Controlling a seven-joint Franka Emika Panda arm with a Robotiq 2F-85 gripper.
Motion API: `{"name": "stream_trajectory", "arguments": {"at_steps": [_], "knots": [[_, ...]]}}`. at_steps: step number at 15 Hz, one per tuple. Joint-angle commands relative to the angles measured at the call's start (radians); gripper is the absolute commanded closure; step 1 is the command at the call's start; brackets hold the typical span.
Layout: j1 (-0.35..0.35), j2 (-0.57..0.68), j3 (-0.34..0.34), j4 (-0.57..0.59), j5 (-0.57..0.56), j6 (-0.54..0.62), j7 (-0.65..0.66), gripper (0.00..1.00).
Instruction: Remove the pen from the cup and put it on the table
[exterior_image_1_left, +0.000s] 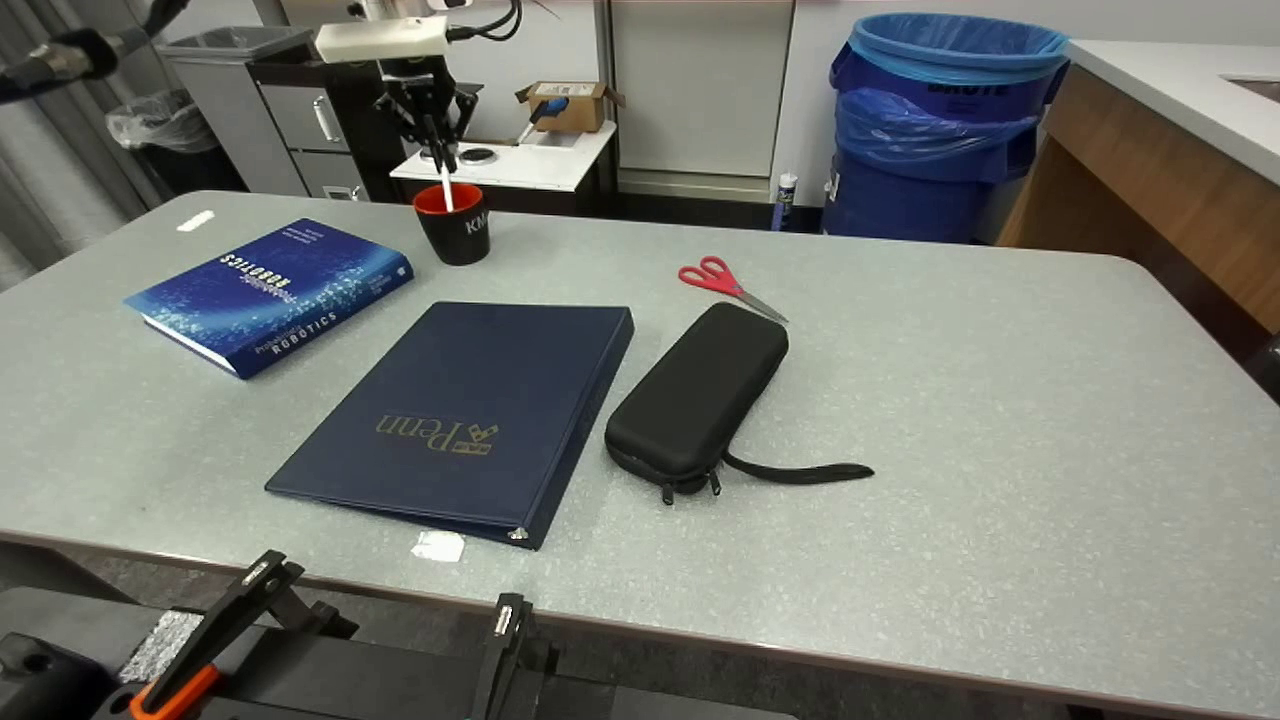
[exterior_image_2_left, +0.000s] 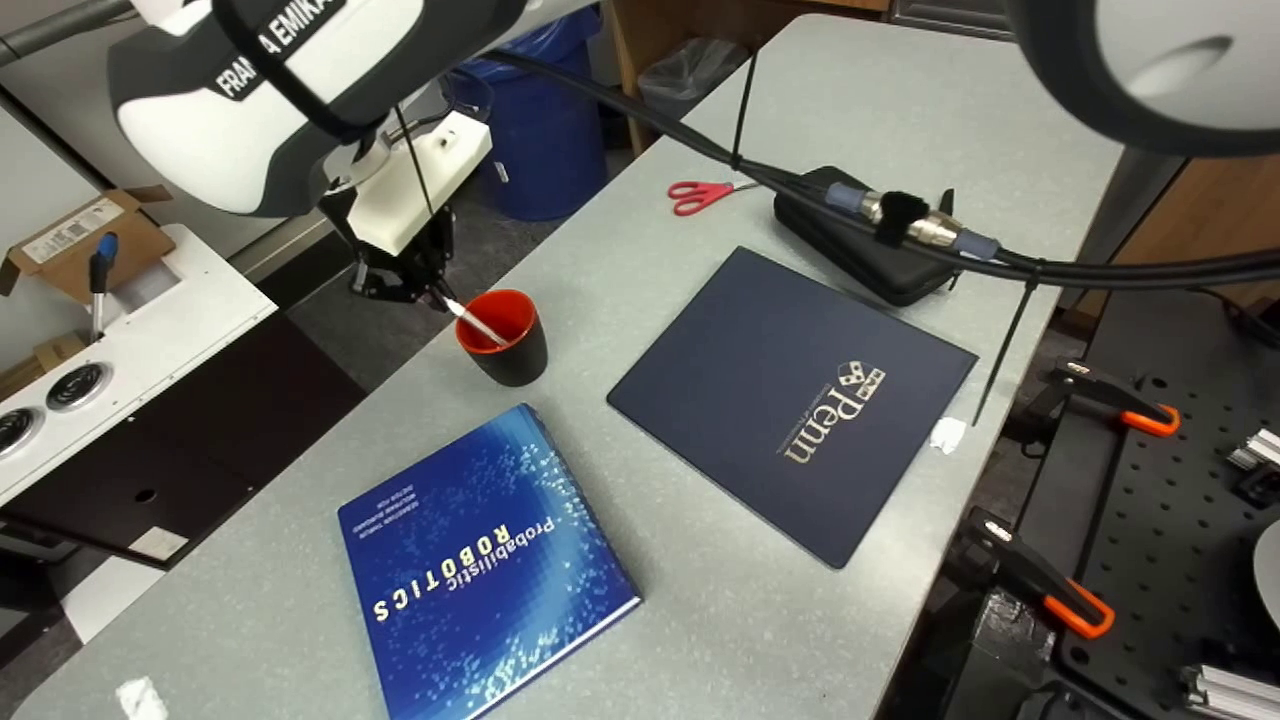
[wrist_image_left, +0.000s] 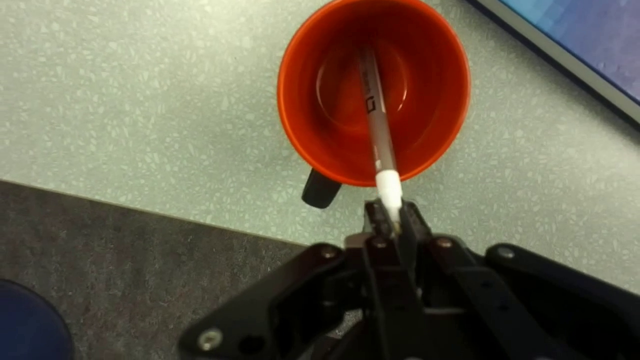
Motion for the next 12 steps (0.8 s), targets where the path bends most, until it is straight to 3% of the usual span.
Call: {"name": "stream_trajectory", "arguments": {"at_steps": [1,7,12], "knots": [[-0.004,-0.072,-0.001,-0.022,0.002,-0.034,0.001,0.98],[-0.039,-0.269,-0.010,-0.124,0.026,-0.021,0.036,0.98],[-0.060,-0.314,-0.076,-0.183,-0.005,-0.150,0.093,0.98]]}}
